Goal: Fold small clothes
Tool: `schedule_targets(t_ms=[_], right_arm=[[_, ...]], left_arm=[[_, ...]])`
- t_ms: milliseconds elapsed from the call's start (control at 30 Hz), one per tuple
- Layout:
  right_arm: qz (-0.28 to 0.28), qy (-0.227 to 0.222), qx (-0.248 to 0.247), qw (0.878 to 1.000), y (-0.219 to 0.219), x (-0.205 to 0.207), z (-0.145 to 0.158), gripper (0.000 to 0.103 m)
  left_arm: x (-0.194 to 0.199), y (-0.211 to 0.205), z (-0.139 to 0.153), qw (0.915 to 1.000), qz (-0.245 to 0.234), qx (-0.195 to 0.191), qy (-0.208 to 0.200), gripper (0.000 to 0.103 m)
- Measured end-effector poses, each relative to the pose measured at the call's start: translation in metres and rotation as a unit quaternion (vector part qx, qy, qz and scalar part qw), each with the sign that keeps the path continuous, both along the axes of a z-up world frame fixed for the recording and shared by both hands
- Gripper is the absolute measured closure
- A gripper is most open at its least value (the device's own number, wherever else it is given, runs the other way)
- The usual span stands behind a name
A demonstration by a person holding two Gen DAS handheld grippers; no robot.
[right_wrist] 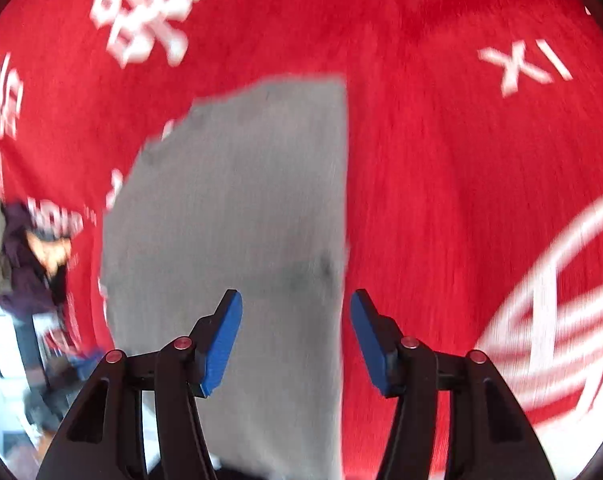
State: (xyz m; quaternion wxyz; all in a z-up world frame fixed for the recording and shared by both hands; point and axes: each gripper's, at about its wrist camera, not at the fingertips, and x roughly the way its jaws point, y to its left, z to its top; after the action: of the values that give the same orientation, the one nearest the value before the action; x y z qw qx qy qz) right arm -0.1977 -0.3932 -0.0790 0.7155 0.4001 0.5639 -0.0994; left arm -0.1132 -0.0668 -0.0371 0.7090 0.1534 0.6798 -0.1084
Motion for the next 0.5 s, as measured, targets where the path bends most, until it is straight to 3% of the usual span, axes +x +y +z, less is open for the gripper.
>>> schedule_targets(t_ms=[167,300,333,367,433,500], right_arm=[[-0.064,-0.046,0.089,0.993,-0.048,0.031,-0.041,0.043],[-0.123,-0.082,0.185,0.972,-0.068,0.027,-0.074,0.043],[-0.144,-0.089,0.207,0.964,-0.074,0.023,-0.080,0.050],[-0.162,-0.086,0.224,0.957,-0.078,0.019,-0.085,0.071],[-0.153,-0.075,0.230,0.958,-0.078,0.019,-0.085,0.094],[-0.120,-0.088,0.200,0.968,-0.076,0.025,-0.069,0.094]], left_arm=[[0.027,0.001,0.004,0.9992,0.015,-0.026,-0.028,0.007],[0.053,-0.012,0.002,0.9984,0.028,-0.037,-0.033,0.007],[0.055,-0.014,0.003,0.9982,0.030,-0.039,-0.035,0.007],[0.057,-0.011,0.000,0.9981,0.031,-0.041,-0.035,0.007],[0.067,-0.005,-0.005,0.9979,0.032,-0.043,-0.034,0.007],[0.065,-0.005,-0.007,0.9983,0.028,-0.040,-0.030,0.007]])
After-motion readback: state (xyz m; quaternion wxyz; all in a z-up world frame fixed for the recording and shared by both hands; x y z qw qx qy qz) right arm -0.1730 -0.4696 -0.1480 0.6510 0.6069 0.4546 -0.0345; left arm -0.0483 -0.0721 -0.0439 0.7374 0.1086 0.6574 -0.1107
